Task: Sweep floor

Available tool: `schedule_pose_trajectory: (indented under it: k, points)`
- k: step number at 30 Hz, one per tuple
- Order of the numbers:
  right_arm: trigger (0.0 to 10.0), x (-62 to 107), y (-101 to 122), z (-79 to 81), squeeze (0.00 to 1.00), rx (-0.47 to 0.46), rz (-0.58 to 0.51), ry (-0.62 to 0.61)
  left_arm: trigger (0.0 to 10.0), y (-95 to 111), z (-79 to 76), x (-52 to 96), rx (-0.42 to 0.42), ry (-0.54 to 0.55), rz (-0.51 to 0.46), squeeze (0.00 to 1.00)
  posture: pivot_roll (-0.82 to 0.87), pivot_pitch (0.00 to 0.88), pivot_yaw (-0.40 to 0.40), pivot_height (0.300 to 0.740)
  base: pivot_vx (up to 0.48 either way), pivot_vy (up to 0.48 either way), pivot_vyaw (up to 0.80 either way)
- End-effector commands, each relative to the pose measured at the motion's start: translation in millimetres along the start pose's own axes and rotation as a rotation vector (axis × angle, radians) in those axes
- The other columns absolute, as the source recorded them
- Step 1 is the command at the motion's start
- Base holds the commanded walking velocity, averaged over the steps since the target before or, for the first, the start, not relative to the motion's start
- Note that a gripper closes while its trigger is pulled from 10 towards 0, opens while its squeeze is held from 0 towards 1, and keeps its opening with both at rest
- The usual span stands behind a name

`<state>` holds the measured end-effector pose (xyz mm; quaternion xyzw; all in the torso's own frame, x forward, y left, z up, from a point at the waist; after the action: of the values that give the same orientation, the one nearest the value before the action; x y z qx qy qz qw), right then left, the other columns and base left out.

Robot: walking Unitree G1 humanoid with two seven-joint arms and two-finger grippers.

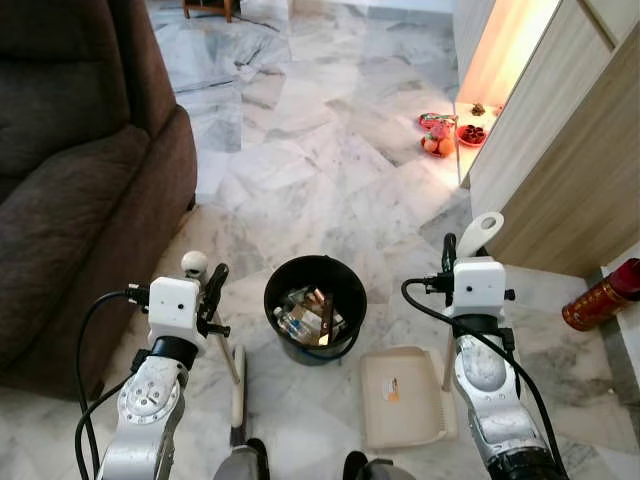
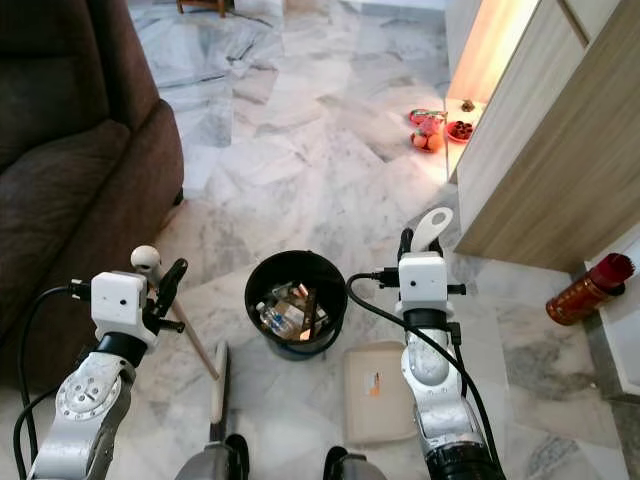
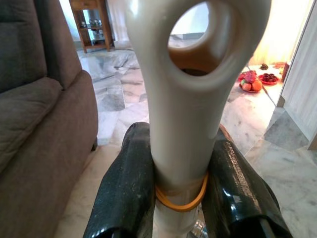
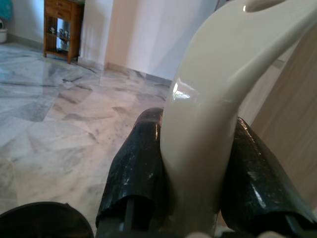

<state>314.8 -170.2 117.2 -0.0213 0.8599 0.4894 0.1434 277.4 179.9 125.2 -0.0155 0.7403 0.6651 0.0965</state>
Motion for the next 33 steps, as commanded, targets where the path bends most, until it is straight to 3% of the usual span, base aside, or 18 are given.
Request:
schedule_pose_trajectory:
  k: [1,22,33]
  points:
    - [10.0,0.8,1.5,0.0,0.0,-0.005,-0.014,0.0,10.0,9.8,-2.1,0.8,-0.004,-0.015,-0.044,0.0,0.13,0.189,-0.012,0.74,-0.292,0.0,0.0]
    - [10.0,0.8,-0.5,2.7,0.0,-0.018,-0.001,0.012,10.0,9.8,-1.2,0.3,-0.005,-0.01,-0.044,0.0,0.13,0.19,-0.012,0.74,-0.277,0.0,0.0]
    - [10.0,0.6,-4.0,4.7,0.0,-0.045,0.03,0.01,10.0,8.9,0.1,-1.0,-0.014,0.001,-0.042,0.0,0.13,0.185,-0.014,0.74,0.0,0.0,-0.12]
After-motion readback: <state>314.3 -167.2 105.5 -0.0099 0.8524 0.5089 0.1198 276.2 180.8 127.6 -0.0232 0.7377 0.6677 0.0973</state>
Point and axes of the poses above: a point about 5 cm out from each wrist's last joint towards the gripper, its own x axis pointing back from the gripper into the wrist, its own y axis along the axis of the wrist's last joint, z = x × y, the point moved 1 cm from there along -x, pointing out of the wrist towards the gripper, and after that the axes turned 14 degrees about x, right-handed, at the moved point
